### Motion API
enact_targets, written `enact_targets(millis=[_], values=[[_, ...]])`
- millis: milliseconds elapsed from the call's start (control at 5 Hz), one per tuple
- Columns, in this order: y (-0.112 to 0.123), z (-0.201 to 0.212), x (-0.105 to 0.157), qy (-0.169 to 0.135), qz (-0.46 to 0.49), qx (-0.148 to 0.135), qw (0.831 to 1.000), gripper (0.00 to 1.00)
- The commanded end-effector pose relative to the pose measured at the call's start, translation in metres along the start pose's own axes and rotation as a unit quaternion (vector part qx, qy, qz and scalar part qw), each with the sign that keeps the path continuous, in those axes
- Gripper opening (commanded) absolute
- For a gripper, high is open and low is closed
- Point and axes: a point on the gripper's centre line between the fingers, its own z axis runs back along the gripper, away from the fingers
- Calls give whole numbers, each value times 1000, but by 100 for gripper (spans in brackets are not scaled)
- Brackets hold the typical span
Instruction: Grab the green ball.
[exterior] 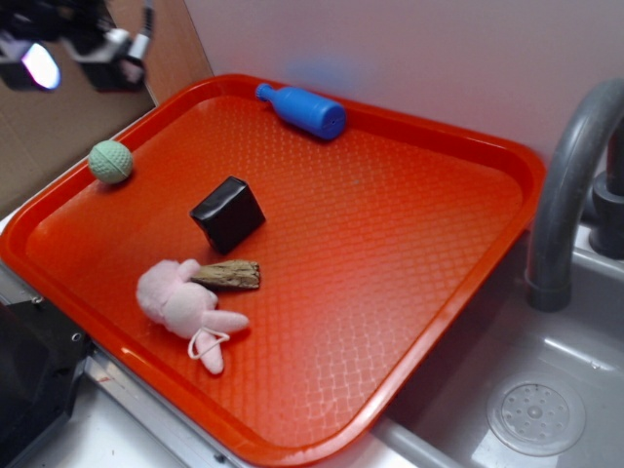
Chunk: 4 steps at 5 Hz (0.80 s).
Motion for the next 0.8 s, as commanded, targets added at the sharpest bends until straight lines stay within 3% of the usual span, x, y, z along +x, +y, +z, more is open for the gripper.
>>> enact_targets(millis=[0, 200, 600], values=[[53, -73, 32, -51, 126, 31, 990, 100], [76, -91, 43, -52, 141, 42, 988, 100], [90, -98, 70, -50, 125, 37, 990, 100]])
